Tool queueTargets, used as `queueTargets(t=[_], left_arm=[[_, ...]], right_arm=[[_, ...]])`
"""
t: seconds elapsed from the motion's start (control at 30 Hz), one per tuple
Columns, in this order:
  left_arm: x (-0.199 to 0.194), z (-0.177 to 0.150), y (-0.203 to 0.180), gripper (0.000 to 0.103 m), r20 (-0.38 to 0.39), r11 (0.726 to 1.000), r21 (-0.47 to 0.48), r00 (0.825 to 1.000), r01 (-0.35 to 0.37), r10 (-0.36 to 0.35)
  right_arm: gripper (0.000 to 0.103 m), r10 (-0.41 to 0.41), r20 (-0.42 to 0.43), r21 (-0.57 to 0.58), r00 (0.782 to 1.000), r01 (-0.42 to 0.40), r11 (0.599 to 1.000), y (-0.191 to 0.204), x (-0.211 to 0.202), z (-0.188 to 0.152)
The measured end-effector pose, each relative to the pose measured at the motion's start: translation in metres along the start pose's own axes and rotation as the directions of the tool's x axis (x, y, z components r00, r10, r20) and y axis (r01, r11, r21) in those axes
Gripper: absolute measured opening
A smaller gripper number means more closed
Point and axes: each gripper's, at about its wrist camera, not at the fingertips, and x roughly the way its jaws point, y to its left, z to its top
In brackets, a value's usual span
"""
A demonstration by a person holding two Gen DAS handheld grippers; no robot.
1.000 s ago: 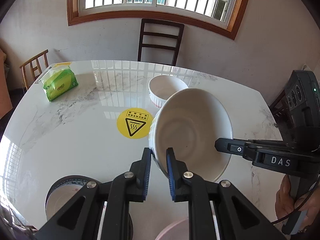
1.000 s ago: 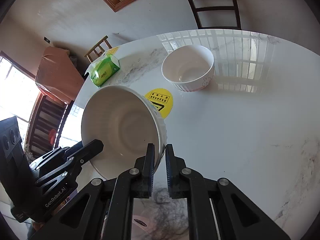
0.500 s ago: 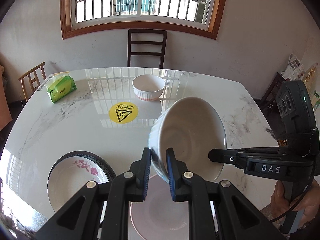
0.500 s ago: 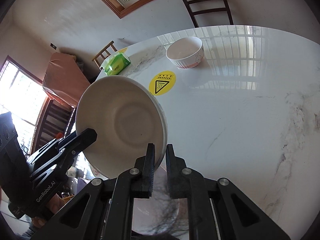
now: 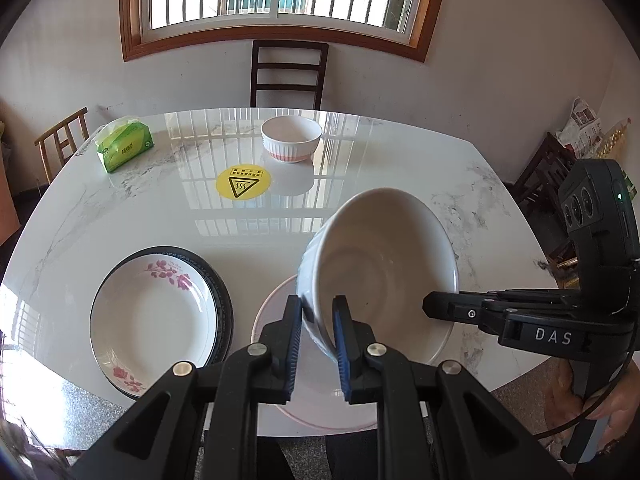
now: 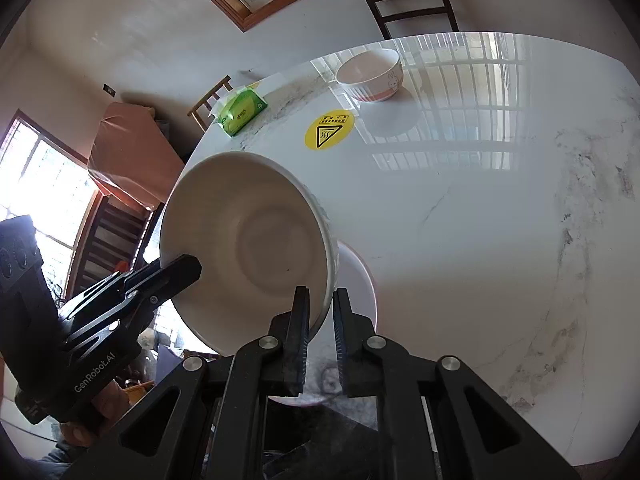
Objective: Organize plates and bowls
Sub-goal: 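Lift the blue-printed white bowl and carry it over the pink bowl, then lower the white bowl into the pink bowl and open both grippers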
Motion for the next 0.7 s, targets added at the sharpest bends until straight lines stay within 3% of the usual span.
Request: queueTargets(t=[0.7], left_arm=[[0.006,-0.050,0.001,0.016,-0.085,1.000,-0.031,0.996,0.006,-0.008]], right_arm=[[0.014,-0.036,-0.022,-0.006,0.999,0.036,0.999,0.010,-0.002,-0.045]])
